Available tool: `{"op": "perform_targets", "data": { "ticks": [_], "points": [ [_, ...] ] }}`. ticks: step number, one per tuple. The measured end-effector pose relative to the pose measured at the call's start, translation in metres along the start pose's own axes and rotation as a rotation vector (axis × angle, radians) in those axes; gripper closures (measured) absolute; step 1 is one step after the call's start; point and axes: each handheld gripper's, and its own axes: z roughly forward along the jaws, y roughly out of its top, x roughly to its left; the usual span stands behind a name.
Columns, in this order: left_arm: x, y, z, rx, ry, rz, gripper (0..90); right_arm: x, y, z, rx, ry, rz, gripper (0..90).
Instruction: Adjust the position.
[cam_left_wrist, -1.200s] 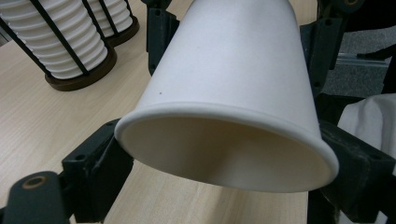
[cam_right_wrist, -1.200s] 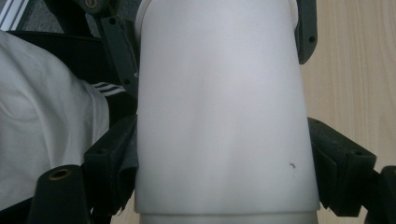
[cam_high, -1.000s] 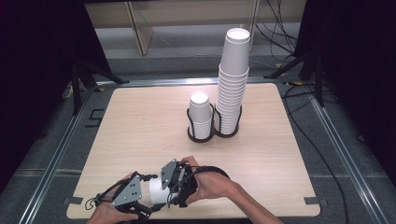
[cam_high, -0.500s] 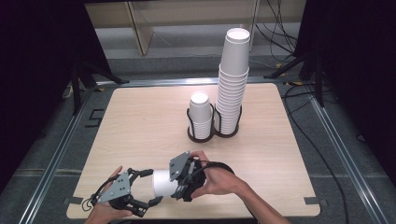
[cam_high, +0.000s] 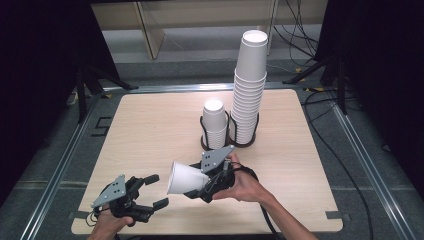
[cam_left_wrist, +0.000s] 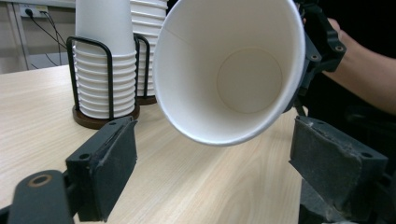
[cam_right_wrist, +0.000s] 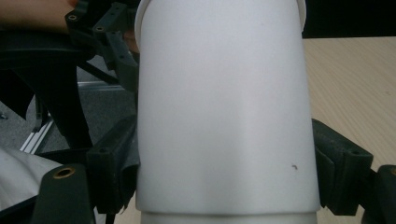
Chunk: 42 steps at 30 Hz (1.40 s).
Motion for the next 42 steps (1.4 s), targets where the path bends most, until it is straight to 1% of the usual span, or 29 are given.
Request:
{"op": "perform_targets", "data": {
  "ticks": [3,4,5,6,7,10,11,12,13,14,17,18,19,20,21,22,23,24,26,27,29,30,31,33,36,39,40,41,42],
  "points": [
    [0.000,0.000,0.000,-0.004,0.008,-0.012,14.5,0.001,-0.001,0.000,-0.015,0.006,0.003,22.3],
    [0.001,0.000,0.000,-0.008,0.005,-0.020,14.4,0.002,-0.001,0.001,-0.019,0.013,0.017,22.3],
    [0.001,0.000,0.000,-0.014,0.008,-0.018,14.5,0.002,-0.002,0.001,-0.027,0.012,0.013,22.3],
    [0.001,0.000,0.000,-0.012,0.012,-0.021,14.4,0.002,-0.002,0.001,-0.030,0.021,0.013,22.3],
    [0.000,0.001,-0.001,0.009,0.024,-0.022,14.4,0.003,-0.003,0.003,-0.035,0.021,0.014,22.3],
    [0.000,0.001,0.000,0.008,0.023,-0.021,14.3,0.004,-0.004,0.004,-0.031,0.022,0.010,22.3],
    [-0.001,0.001,0.000,0.021,0.020,-0.010,12.4,0.005,-0.004,0.006,-0.028,0.031,0.006,22.3],
    [-0.002,0.001,0.001,0.023,0.023,-0.006,13.1,0.005,-0.005,0.007,-0.026,0.030,0.002,22.3],
    [-0.002,0.001,0.001,0.023,0.023,-0.006,13.5,0.005,-0.005,0.007,-0.026,0.030,0.002,22.3],
    [-0.002,0.000,0.003,0.004,0.005,-0.002,13.5,0.005,-0.005,0.009,-0.020,0.037,0.005,22.3],
    [-0.004,0.000,0.005,0.010,0.000,0.007,13.2,0.006,-0.006,0.010,-0.019,0.038,-0.004,22.3],
    [-0.005,0.001,0.003,0.041,0.017,0.021,13.7,0.007,-0.006,0.011,-0.015,0.043,-0.002,22.3],
    [-0.006,0.000,0.004,0.047,0.021,0.028,14.0,0.006,-0.006,0.012,-0.021,0.037,-0.019,22.3],
    [-0.006,0.000,0.004,0.047,0.021,0.028,13.6,0.006,-0.006,0.012,-0.014,0.042,-0.019,22.3],
    [-0.007,0.000,0.005,0.058,0.019,0.048,13.4,0.008,-0.006,0.013,-0.007,0.046,-0.010,22.3],
    [-0.007,0.000,0.005,0.058,0.019,0.048,13.2,0.008,-0.006,0.013,-0.005,0.050,-0.015,22.3],
    [-0.009,0.000,0.006,0.069,0.021,0.069,13.5,0.008,-0.006,0.014,0.000,0.054,-0.016,22.3],
    [-0.009,0.000,0.006,0.069,0.021,0.069,13.6,0.008,-0.006,0.014,0.000,0.054,-0.016,22.3],
    [-0.010,-0.001,0.008,0.049,0.002,0.069,12.5,0.010,-0.006,0.018,0.009,0.061,-0.022,22.3],
    [-0.011,-0.001,0.008,0.085,0.013,0.091,11.3,0.011,-0.006,0.019,0.011,0.063,-0.031,22.3],
    [-0.012,-0.001,0.008,0.082,0.012,0.090,10.2,0.012,-0.006,0.021,0.015,0.071,-0.044,22.3],
    [-0.011,-0.002,0.009,0.072,0.004,0.088,10.2,0.012,-0.006,0.021,0.015,0.071,-0.044,22.3],
    [-0.012,-0.001,0.008,0.086,0.012,0.089,8.2,0.013,-0.006,0.022,0.016,0.075,-0.032,22.3],
    [-0.011,-0.001,0.008,0.083,0.015,0.087,5.8,0.013,-0.006,0.023,0.013,0.079,-0.038,22.3],
    [-0.011,0.000,0.008,0.081,0.017,0.091,5.5,0.013,-0.005,0.023,0.011,0.081,-0.037,22.3],
    [-0.011,-0.001,0.008,0.077,0.015,0.087,3.0,0.013,-0.005,0.023,0.008,0.085,-0.035,22.3],
    [-0.011,-0.001,0.008,0.078,0.014,0.090,2.4,0.013,-0.005,0.024,-0.001,0.088,-0.047,22.3],
    [-0.010,-0.001,0.008,0.061,0.004,0.079,1.6,0.013,-0.005,0.025,-0.006,0.088,-0.044,22.3],
    [-0.010,-0.001,0.009,0.039,-0.007,0.064,0.6,0.014,-0.005,0.025,0.004,0.097,-0.034,22.3]
  ]
}}
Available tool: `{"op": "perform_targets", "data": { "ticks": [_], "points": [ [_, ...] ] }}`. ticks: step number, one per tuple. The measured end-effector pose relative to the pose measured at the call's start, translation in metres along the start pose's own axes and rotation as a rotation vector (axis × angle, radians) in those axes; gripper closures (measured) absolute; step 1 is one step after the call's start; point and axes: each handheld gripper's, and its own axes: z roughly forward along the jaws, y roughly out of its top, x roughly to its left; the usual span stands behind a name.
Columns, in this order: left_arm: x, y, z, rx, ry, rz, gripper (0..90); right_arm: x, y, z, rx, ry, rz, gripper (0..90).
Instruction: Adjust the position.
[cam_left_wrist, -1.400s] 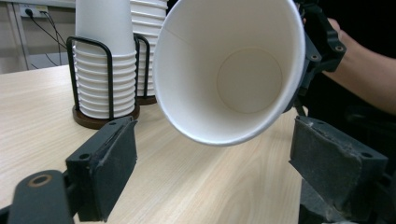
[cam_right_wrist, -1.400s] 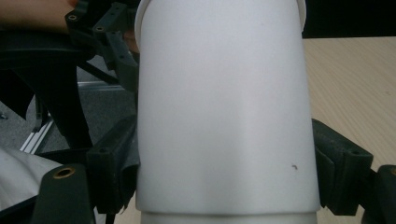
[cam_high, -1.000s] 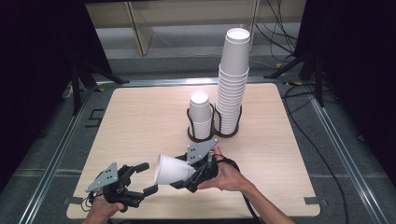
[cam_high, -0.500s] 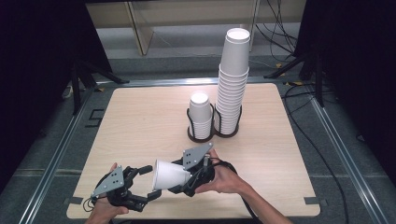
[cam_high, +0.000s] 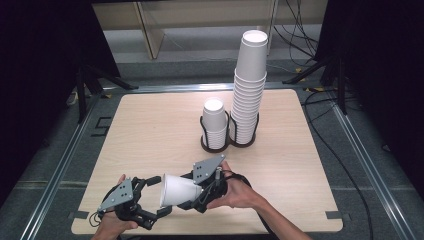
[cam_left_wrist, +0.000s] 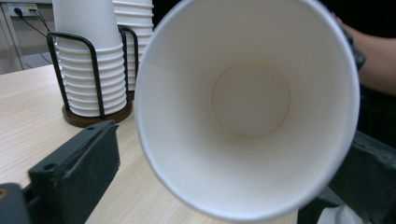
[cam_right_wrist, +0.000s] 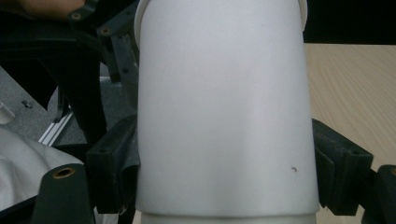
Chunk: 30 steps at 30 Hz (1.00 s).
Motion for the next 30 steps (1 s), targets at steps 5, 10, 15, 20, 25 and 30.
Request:
{"op": "perform_targets", "data": {
  "ticks": [5,10,15,20,25,30],
  "points": [
    [0.000,0.001,-0.001,0.016,0.006,-0.002,0.0,0.001,0.000,0.004,-0.003,0.004,-0.012,22.3],
    [-0.001,0.002,-0.001,0.008,0.005,-0.007,0.0,0.000,-0.001,0.005,-0.022,0.015,-0.001,22.3],
    [-0.002,0.002,0.000,-0.002,-0.003,-0.008,0.2,0.000,-0.001,0.009,-0.033,0.026,-0.005,22.2],
    [-0.003,0.002,0.000,-0.017,-0.007,-0.016,0.3,0.001,-0.002,0.012,-0.040,0.036,0.006,22.1],
    [-0.002,0.003,-0.002,-0.039,-0.024,-0.037,6.5,-0.001,-0.003,0.012,-0.064,0.036,0.018,22.0],
    [-0.001,0.003,-0.003,-0.061,-0.032,-0.061,7.9,-0.001,-0.005,0.014,-0.057,0.039,0.015,21.9]
  ]
}}
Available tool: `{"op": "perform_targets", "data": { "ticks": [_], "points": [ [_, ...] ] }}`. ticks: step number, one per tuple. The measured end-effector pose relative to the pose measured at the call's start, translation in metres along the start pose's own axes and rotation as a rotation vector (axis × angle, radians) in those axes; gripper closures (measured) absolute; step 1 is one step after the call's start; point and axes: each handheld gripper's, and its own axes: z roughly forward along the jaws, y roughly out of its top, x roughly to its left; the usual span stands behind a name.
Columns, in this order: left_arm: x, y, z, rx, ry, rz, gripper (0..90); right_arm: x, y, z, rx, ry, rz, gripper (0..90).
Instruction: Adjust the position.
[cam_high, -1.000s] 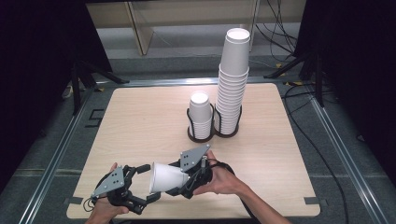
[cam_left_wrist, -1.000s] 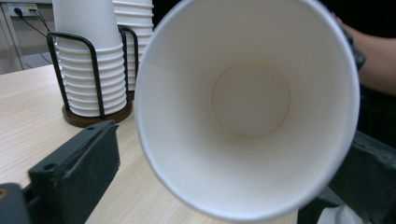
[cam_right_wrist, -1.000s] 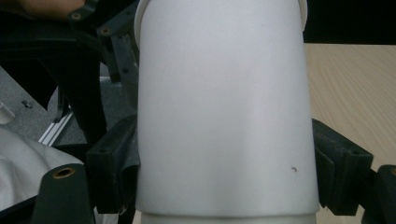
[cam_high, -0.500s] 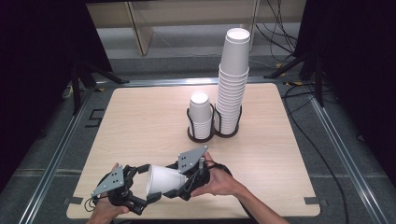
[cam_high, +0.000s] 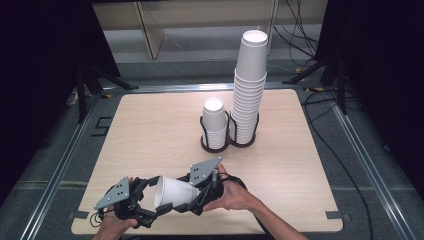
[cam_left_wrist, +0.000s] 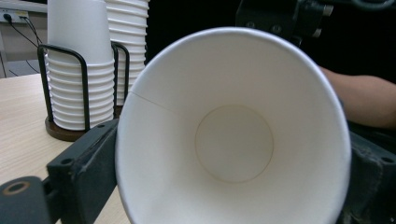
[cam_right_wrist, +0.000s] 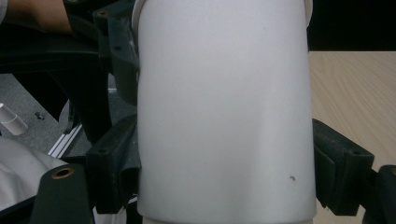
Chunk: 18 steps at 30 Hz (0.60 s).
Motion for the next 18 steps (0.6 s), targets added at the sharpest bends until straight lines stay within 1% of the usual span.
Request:
{"op": "perform_targets", "data": {
  "ticks": [2,7,8,9,10,12,15,18],
  "points": [
    [0.0003,0.0015,-0.0013,0.003,0.006,0.005,8.2,-0.0014,-0.0010,0.0011,-0.013,-0.002,-0.005,22.0],
    [-0.0005,0.0026,-0.0025,0.005,0.009,0.012,10.1,-0.0013,-0.0016,0.0021,-0.003,0.002,0.000,21.9],
    [-0.0007,0.0032,-0.0028,0.007,0.004,0.013,10.6,-0.0017,-0.0017,0.0025,-0.006,-0.003,-0.013,21.9],
    [-0.0009,0.0032,-0.0028,0.013,0.003,0.017,10.9,-0.0013,-0.0017,0.0026,-0.007,-0.005,-0.013,21.8],
    [-0.0015,0.0029,-0.0024,0.015,0.002,0.015,11.1,-0.0012,-0.0017,0.0026,0.000,-0.004,-0.012,21.6],
    [-0.0012,0.0028,-0.0020,0.019,0.000,0.022,11.4,-0.0006,-0.0025,0.0033,0.013,0.009,0.015,21.1],
    [-0.0004,0.0028,-0.0030,0.041,0.007,0.042,11.7,-0.0011,-0.0026,0.0028,0.027,-0.005,0.006,19.3],
    [-0.0004,0.0034,-0.0039,0.029,0.015,0.039,12.0,-0.0031,-0.0030,0.0011,0.028,-0.011,-0.002,17.0]
  ]
}}
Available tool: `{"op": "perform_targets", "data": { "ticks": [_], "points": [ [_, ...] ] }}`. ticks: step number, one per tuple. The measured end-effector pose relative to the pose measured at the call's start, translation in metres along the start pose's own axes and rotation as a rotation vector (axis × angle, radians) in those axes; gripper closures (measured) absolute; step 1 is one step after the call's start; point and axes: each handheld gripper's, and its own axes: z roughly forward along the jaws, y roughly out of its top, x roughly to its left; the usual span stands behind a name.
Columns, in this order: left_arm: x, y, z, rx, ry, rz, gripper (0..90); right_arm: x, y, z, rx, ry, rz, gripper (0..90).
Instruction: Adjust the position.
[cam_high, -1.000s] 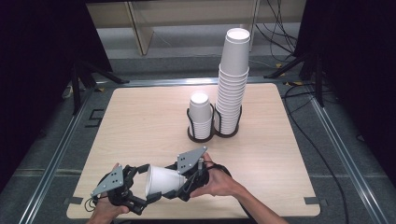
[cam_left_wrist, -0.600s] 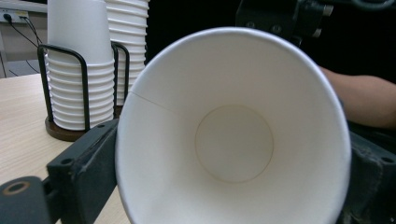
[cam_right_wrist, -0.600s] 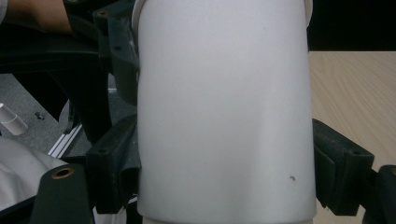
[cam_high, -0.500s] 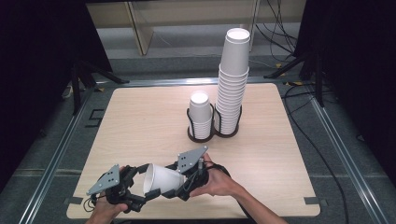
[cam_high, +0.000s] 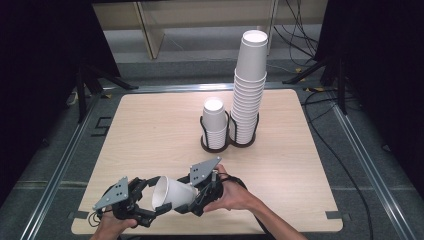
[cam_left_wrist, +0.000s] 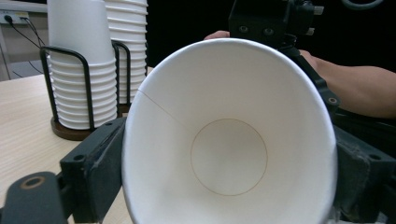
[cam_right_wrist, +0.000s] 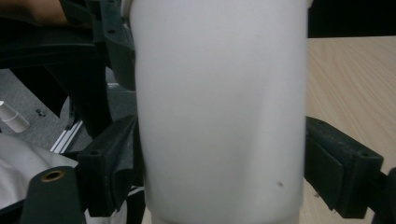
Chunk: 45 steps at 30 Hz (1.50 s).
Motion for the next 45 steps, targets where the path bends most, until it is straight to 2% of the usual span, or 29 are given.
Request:
{"op": "perform_targets", "data": {
  "ticks": [1,2,6,8,9,10,11,12,13,14,16,18,19,20,22,23,24,26,27,29,30,31,32,33,35,37,38,42,45],
  "points": [
    [0.001,0.000,-0.001,0.000,0.005,0.002,12.0,0.001,-0.001,-0.001,0.000,-0.003,0.038,16.1],
    [0.003,0.001,-0.003,0.011,0.023,0.014,12.0,0.000,-0.001,-0.005,-0.001,-0.010,0.042,16.0],
    [0.005,0.001,-0.005,0.017,0.056,0.004,12.1,-0.002,-0.001,-0.012,-0.011,-0.024,0.052,15.7],
    [0.007,0.000,-0.004,0.012,0.071,0.003,12.1,-0.004,-0.002,-0.018,-0.013,-0.057,0.042,15.7],
    [0.008,0.000,-0.006,0.053,0.111,0.011,12.1,-0.005,-0.003,-0.020,-0.011,-0.073,0.052,15.6],
    [0.008,0.000,-0.006,0.053,0.111,0.011,12.1,-0.005,-0.003,-0.020,-0.011,-0.073,0.052,15.6],
    [0.009,-0.001,-0.005,0.044,0.117,0.011,12.1,-0.005,-0.004,-0.022,-0.004,-0.078,0.073,15.7],
    [0.010,0.000,-0.007,0.077,0.151,0.017,12.1,-0.005,-0.005,-0.024,-0.004,-0.091,0.077,15.9],
    [0.011,-0.001,-0.005,0.071,0.166,0.019,12.1,-0.007,-0.007,-0.028,0.010,-0.137,0.082,15.8],
    [0.011,-0.001,-0.005,0.071,0.166,0.019,12.1,-0.007,-0.007,-0.028,0.010,-0.137,0.082,15.8],
    [0.013,-0.001,-0.007,0.117,0.214,0.022,12.1,-0.009,-0.011,-0.033,0.000,-0.179,0.104,15.9],
    [0.013,-0.002,-0.006,0.115,0.224,0.020,12.1,-0.010,-0.012,-0.036,0.004,-0.191,0.106,16.1],
    [0.015,-0.002,-0.006,0.121,0.228,0.030,12.1,-0.011,-0.013,-0.038,0.007,-0.211,0.113,16.1],
    [0.016,-0.003,-0.006,0.139,0.252,0.037,12.1,-0.011,-0.014,-0.039,0.013,-0.211,0.115,16.2],
    [0.016,-0.003,-0.006,0.145,0.266,0.040,12.1,-0.011,-0.015,-0.040,0.011,-0.218,0.116,16.6],
    [0.016,-0.002,-0.007,0.171,0.283,0.049,12.0,-0.012,-0.017,-0.041,0.018,-0.228,0.120,16.9],
    [0.017,-0.003,-0.006,0.155,0.289,0.048,12.0,-0.011,-0.018,-0.041,0.022,-0.232,0.120,17.1],
    [0.018,-0.002,-0.007,0.190,0.311,0.058,12.0,-0.011,-0.019,-0.040,0.028,-0.238,0.119,17.2],
    [0.020,-0.004,-0.006,0.176,0.309,0.050,12.0,-0.012,-0.019,-0.040,0.030,-0.255,0.109,16.7],
    [0.020,-0.003,-0.006,0.185,0.311,0.054,12.0,-0.010,-0.019,-0.036,0.050,-0.257,0.102,16.6],
    [0.020,-0.003,-0.006,0.205,0.321,0.065,12.0,-0.009,-0.018,-0.033,0.060,-0.252,0.089,16.6],
    [0.021,-0.001,-0.004,0.220,0.318,0.126,12.0,-0.008,-0.018,-0.030,0.072,-0.252,0.081,16.5],
    [0.021,-0.001,-0.004,0.220,0.318,0.126,12.0,-0.007,-0.017,-0.027,0.078,-0.250,0.075,16.4],
    [0.020,-0.001,-0.003,0.227,0.314,0.142,12.0,-0.007,-0.017,-0.024,0.086,-0.249,0.069,16.2],
    [0.016,0.000,-0.003,0.266,0.303,0.155,12.0,-0.005,-0.016,-0.018,0.110,-0.246,0.056,16.2],
    [0.013,0.000,0.000,0.276,0.291,0.166,12.0,-0.004,-0.015,-0.016,0.117,-0.241,0.050,16.3],
    [0.012,0.002,0.000,0.305,0.293,0.178,12.0,-0.004,-0.014,-0.014,0.118,-0.235,0.049,16.5],
    [0.015,0.004,0.000,0.328,0.308,0.165,12.0,-0.004,-0.012,-0.013,0.112,-0.231,0.034,17.0],
    [0.024,0.006,-0.002,0.322,0.334,0.151,11.9,-0.005,-0.012,-0.020,0.097,-0.243,0.059,17.6]
  ]
}}
